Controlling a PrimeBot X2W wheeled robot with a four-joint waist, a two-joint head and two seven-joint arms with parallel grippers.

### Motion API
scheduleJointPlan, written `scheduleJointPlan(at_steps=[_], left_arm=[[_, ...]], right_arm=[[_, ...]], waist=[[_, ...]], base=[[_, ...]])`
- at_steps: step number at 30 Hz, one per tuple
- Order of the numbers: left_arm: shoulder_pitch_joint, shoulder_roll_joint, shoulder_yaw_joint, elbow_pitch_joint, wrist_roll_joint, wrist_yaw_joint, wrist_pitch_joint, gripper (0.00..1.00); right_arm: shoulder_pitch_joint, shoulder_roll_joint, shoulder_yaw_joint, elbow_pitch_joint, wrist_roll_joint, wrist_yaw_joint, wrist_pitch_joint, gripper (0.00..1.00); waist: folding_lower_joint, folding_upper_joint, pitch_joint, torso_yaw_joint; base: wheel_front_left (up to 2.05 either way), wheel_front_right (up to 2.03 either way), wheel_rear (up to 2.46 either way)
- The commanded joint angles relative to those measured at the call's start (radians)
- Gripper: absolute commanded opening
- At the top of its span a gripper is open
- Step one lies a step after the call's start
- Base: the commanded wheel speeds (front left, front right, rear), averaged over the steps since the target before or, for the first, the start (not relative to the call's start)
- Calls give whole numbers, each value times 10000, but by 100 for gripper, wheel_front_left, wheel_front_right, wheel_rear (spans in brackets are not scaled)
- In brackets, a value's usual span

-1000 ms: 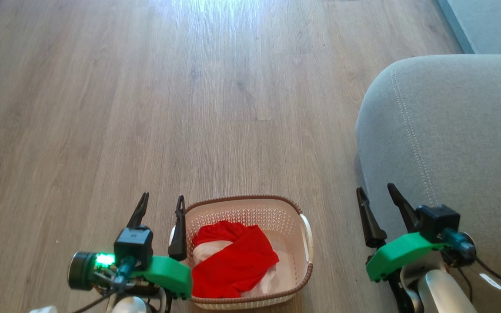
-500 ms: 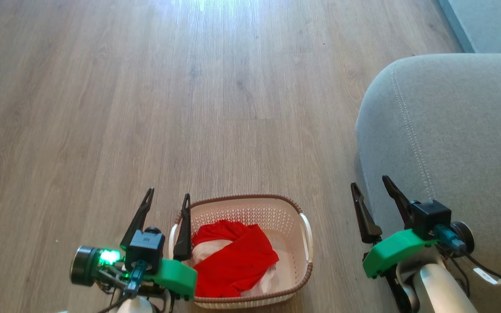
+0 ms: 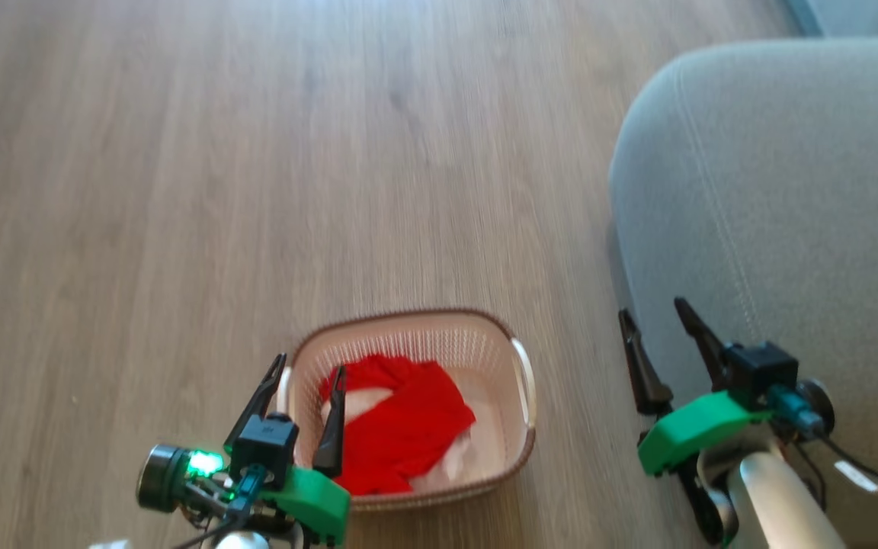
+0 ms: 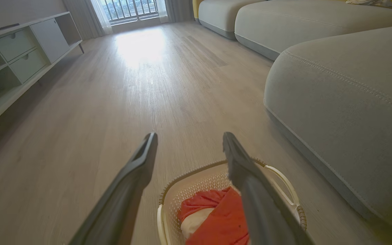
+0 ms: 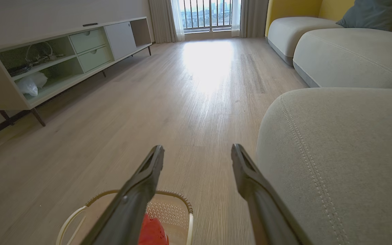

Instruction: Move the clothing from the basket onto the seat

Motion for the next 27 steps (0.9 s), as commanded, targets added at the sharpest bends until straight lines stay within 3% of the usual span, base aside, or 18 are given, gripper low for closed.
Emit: scheduleJointPlan(at_steps=[1,14,20,27], left_arm=[[-602,-13,388,-189,84,-88,-134,100],[-2815,296,471,1888,307,-954,-134,100],[-4057,643,66,3674,561,-1457,-134,100],[-5386,1004,-281,5084,863,-1573,-134,100]], right_arm=[[-606,-97,166,-418,-49,0,-118,100],[-1367,-97,96,-1505,-67,0,-118,100],[-1527,-97,170,-2059,131,0,-118,100],[-1734,-97,504,-2633,298,0,-118,100]], waist=[[0,0,659,-196],[0,0,4073,-876],[0,0,5208,-1222],[0,0,6278,-1623]], base=[[0,0,0],[0,0,0],[0,0,0],[0,0,0]])
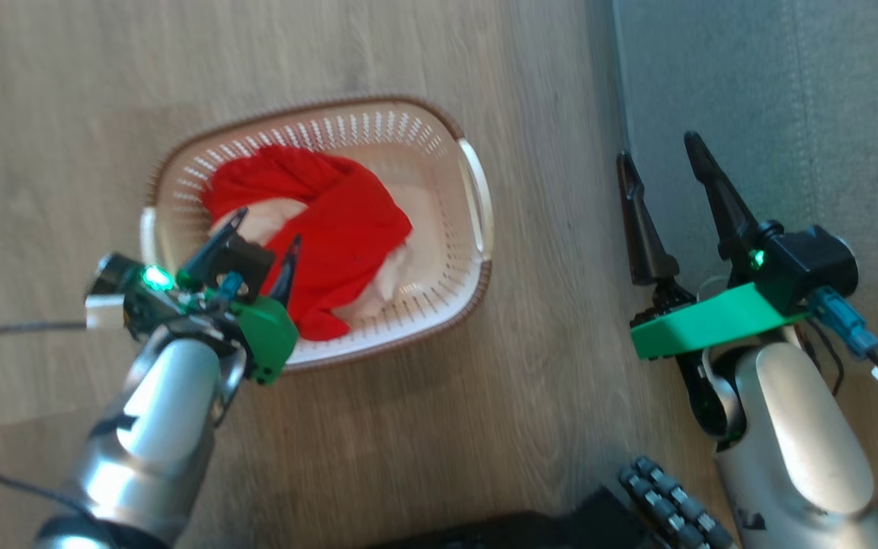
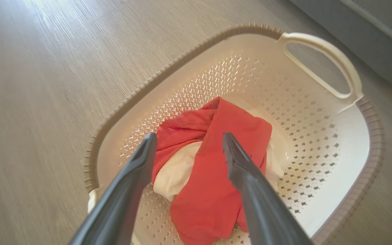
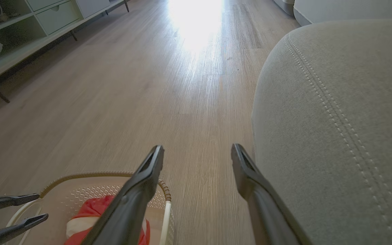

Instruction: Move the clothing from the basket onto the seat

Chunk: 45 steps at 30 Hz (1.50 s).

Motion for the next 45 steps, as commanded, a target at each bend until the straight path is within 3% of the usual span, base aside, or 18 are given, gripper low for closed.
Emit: scheduleJointPlan(at_steps=[1,3,7,17,31,41,42,43,45], left_arm=[[-208,315,118,121,80,-58,-126,100],[-777,459,-266,960,292,-340,-126,100],[-1603,522,-530,2083,418,-493,-126,100],[-3521,928,-1193,4913,1055,-386,1,100],[-5089,1440,-1448,5621,1092,-592,2941,100],[-5307,1518,-1665,5650,1038,-773,3689,100],[-5322,1513,-1665,5651,1008,-769,3745,79],[-5332,1498,-1659,5653,968,-779,3778,0],[-5344,1463,-1660,5655,902,-794,3839,0]], right_arm=[[-9,-53,289,-382,91,0,-93,100],[-98,-53,453,-541,142,0,-93,100],[-236,-53,670,-739,323,0,-93,100],[-500,-53,1322,-1075,881,0,-93,100],[-762,-52,2110,-1349,1319,0,-93,100],[-598,-52,2108,-1457,1364,0,-93,100],[-595,-52,2107,-1457,1367,0,-93,100],[-597,-52,2107,-1457,1373,0,-93,100],[-603,-52,2110,-1458,1385,0,-93,100]], waist=[[-1,0,694,-428],[-1,0,1102,-595],[-1,0,1547,-815],[-1,0,2433,-1406],[-1,0,3318,-2023],[-1,0,3492,-2061],[-1,0,3504,-2061],[-1,0,3514,-2062],[-1,0,3527,-2061]], base=[[0,0,0],[0,0,0],[0,0,0],[0,0,0],[0,0,0],[0,0,0],[0,0,0],[0,0,0],[0,0,0]])
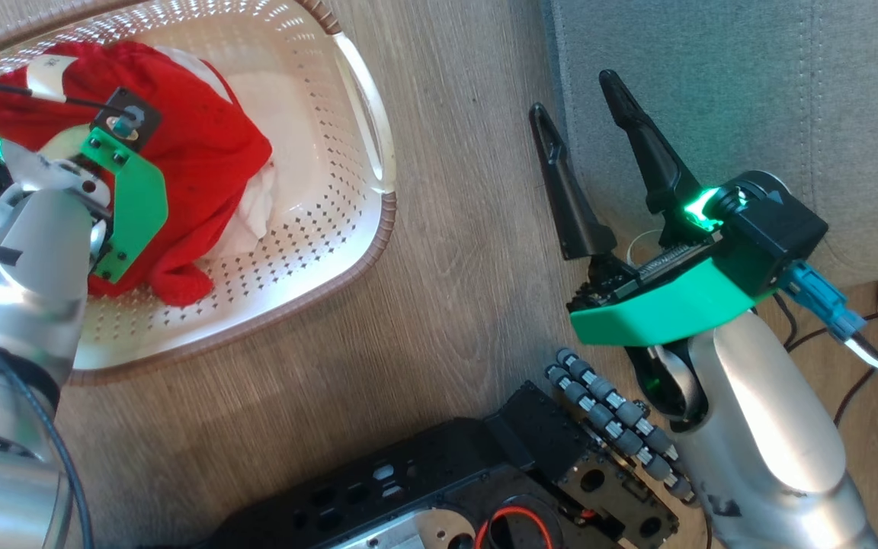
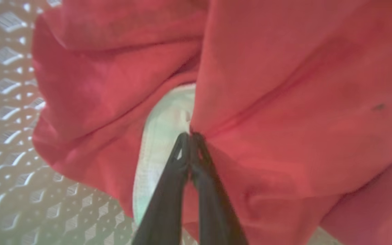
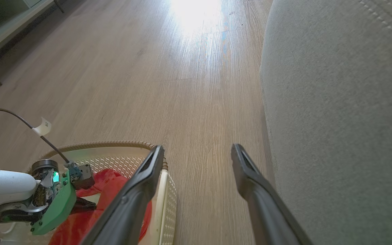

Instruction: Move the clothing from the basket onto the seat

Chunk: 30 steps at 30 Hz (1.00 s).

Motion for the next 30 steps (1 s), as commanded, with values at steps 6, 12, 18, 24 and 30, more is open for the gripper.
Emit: scheduleJointPlan(at_steps=[6,12,18,24,30], left_arm=[[66,289,141,-31,-213,-63,156,0],[193,267,108,-29,-386,-86,-101,0],[629,-165,135,-28,-701,-164,-512,0],[1227,-621,72,-28,-879,100,-1266,0],[1930,-1078,170,-28,-1219,356,-2000,0]], right_arm=[[366,-35,122,-255,119,0,-92,100],[118,-35,75,-146,73,0,-92,100],[75,-35,-166,58,-179,0,-92,100],[112,-35,-310,471,-482,0,-92,100],[268,-35,-506,899,-773,0,-92,100]], waist=[[0,0,0,17],[0,0,-216,25],[0,0,-955,363],[0,0,-2044,714],[0,0,-3393,1160]], base=[[0,0,0],[0,0,0],[0,0,0],[0,0,0],[0,0,0]])
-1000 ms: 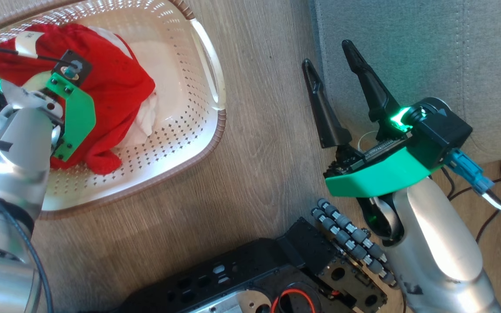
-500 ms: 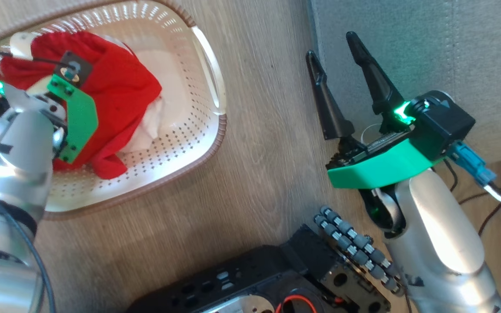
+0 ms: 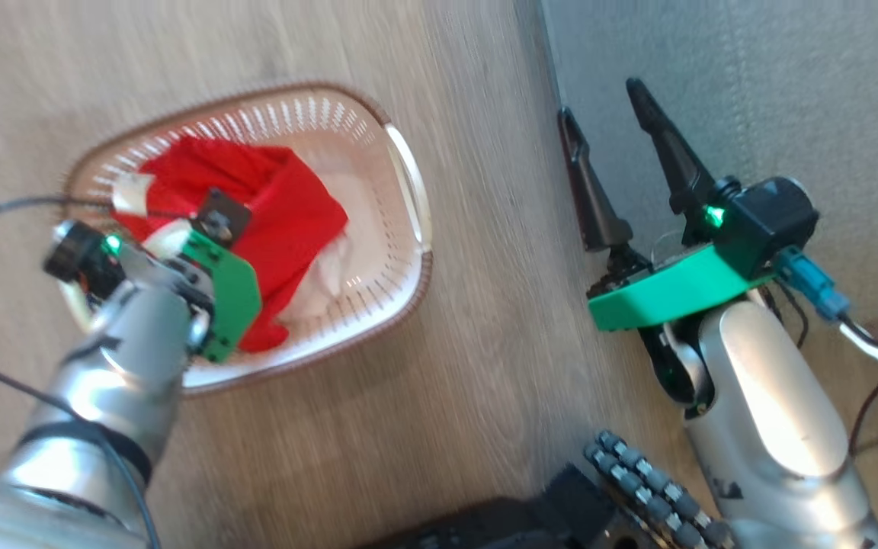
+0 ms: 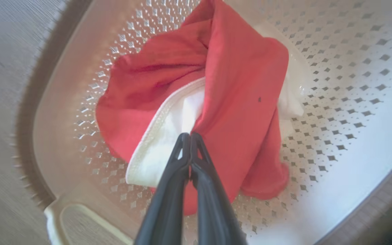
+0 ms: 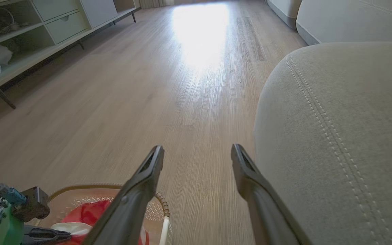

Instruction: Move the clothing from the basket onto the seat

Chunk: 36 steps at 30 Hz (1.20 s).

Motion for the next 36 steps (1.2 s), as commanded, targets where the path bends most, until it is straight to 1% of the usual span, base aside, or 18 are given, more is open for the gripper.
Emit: scheduleJointPlan(at_steps=[1,9,10,17,18,23,29,36], left_arm=[[326,64,230,-108,-146,173,-333,0],[889,-276,438,-108,-615,517,-1539,0],[889,-276,438,-108,-615,517,-1539,0],[1259,-479,698,-394,-1065,840,-2066,0],[1396,-519,803,-729,-1212,920,-2098,0],[2052,-486,1156,-2548,-1498,1249,-2108,0],[2961,-380,1395,-4949,-1393,1659,-2110,0],[4003,-300,1820,-7830,-1187,1971,-2111,0]], right_arm=[[523,-29,124,-120,-133,0,-92,100],[831,-29,-165,360,-482,0,-92,100],[831,-29,-165,360,-482,0,-92,100],[1167,-29,-288,650,-655,0,-92,100],[1278,-29,-346,692,-666,0,-92,100],[1595,-29,-470,817,-723,0,-92,100],[1877,-29,-504,963,-765,0,-92,100],[2261,-29,-491,1082,-800,0,-92,100]], waist=[[1,0,-972,465],[1,0,-2460,1107],[1,0,-2460,1107],[1,0,-3639,1495],[1,0,-3939,1604],[1,0,-4614,1859],[1,0,-5308,2059],[1,0,-6072,2248]], base=[[0,0,0],[0,0,0],[0,0,0],[0,0,0],[0,0,0],[0,0,0],[0,0,0],[0,0,0]])
